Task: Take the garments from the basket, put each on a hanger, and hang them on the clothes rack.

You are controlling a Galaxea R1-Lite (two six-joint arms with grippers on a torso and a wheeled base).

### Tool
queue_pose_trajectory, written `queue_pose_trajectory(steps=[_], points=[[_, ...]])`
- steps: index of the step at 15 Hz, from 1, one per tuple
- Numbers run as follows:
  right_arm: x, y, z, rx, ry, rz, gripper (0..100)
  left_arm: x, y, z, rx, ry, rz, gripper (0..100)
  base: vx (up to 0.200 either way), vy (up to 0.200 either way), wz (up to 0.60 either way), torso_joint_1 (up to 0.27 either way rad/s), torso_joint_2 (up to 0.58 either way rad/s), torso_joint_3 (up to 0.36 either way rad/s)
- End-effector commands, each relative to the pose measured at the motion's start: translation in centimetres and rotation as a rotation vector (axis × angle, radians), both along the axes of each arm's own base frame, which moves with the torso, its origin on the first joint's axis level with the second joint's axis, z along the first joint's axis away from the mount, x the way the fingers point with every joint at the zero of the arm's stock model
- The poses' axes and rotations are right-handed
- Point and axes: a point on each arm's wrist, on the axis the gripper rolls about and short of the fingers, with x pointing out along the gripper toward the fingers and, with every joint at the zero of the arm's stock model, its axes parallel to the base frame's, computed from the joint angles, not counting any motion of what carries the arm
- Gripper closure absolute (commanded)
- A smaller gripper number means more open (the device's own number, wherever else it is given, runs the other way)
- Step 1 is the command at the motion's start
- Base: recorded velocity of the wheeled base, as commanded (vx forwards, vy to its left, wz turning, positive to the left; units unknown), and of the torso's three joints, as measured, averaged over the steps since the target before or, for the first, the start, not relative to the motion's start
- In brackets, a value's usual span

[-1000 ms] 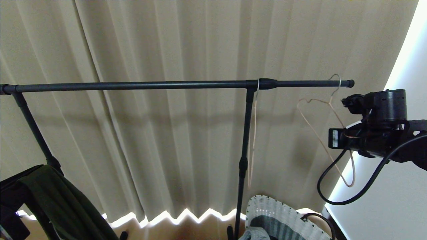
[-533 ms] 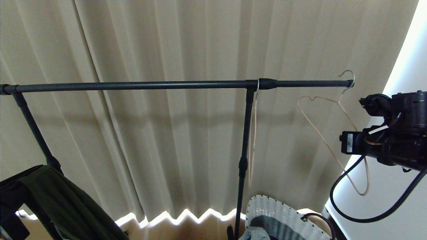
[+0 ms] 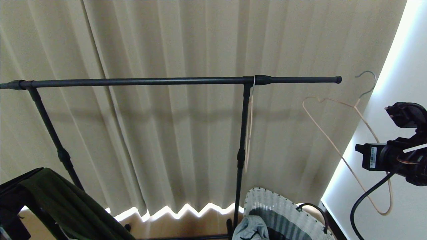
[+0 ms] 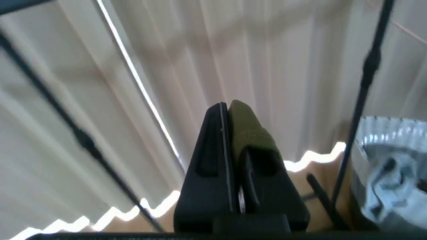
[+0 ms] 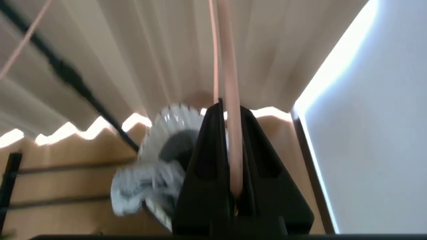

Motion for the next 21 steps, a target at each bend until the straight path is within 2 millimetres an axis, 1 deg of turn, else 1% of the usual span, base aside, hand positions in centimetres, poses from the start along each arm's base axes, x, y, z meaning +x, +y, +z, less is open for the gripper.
queue_pose_trajectory(steps=[1,3,8,11,14,21], points=[[-1.2,-0.2,0.3,0.002,-0.022,0.0,100,0.0,0.0,0.0,0.0,-0.001,0.0,100,-0.2,0.0,0.0,-0.002,0.01,0.007],[-1.7,-0.2,0.3,0.007,-0.029,0.007,100,0.0,0.0,0.0,0.0,0.001,0.0,100,-0.2,0.0,0.0,0.002,0.0,0.005],[-2.7,-0.2,0.8,0.033,-0.055,0.056,100,0.0,0.0,-0.2,0.003,0.006,-0.005,100,0.0,0.0,0.0,0.0,0.0,0.0],[-3.4,-0.1,1.3,0.074,-0.083,0.136,100,-0.1,0.0,-0.2,0.002,0.002,-0.005,100,0.0,0.0,0.0,0.0,0.0,0.0],[-3.9,-0.1,1.7,0.096,-0.102,0.182,100,-0.2,0.0,-0.1,-0.001,-0.004,-0.003,100,0.0,0.2,0.0,0.002,0.0,0.001],[-4.5,0.2,2.2,0.106,-0.13,0.218,100,-0.4,0.1,0.0,-0.004,-0.016,-0.005,100,0.0,0.2,0.0,0.002,0.0,0.001]])
